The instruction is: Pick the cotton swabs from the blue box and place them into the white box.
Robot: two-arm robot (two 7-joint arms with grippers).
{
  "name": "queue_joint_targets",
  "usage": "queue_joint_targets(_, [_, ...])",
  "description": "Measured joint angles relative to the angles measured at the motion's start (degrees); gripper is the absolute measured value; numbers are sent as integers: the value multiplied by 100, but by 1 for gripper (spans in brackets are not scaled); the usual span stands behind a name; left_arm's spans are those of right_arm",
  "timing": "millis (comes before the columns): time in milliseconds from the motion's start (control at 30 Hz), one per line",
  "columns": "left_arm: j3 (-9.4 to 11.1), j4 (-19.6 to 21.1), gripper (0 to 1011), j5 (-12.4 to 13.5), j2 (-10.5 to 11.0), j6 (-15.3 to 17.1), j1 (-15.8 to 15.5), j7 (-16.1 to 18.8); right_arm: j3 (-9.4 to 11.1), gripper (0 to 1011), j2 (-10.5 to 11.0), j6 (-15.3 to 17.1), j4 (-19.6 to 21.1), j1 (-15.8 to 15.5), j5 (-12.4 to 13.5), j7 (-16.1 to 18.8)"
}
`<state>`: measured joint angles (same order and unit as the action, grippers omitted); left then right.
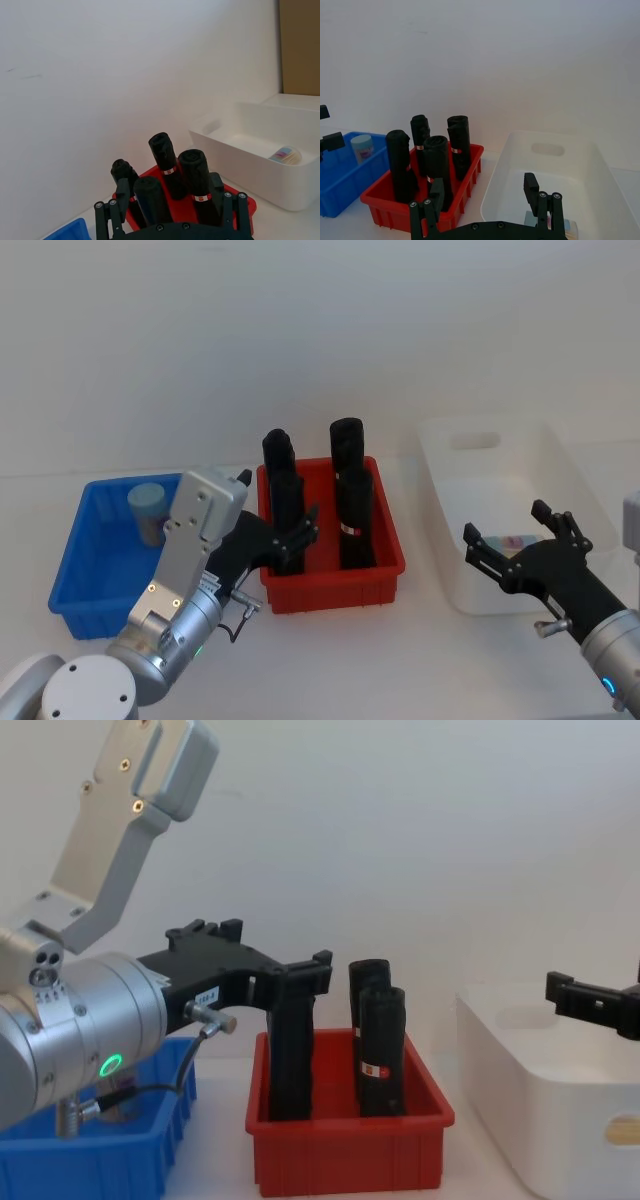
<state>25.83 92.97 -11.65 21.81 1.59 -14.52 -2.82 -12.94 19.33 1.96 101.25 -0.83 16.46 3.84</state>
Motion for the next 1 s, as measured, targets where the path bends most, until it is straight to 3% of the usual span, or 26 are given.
queue_joint_targets(167, [18, 22, 1004, 17, 10, -68, 81, 183, 1, 1001, -8, -10, -18, 15, -2, 45])
queue_joint_targets(600, [21, 25, 1004, 20, 9, -83, 95, 220, -27, 1001, -135, -85, -358, 312, -137, 409])
queue_joint_targets(1000, [19, 23, 1004, 16, 8, -82, 93, 220, -95, 1001, -449, -250, -1302, 1044, -428, 941])
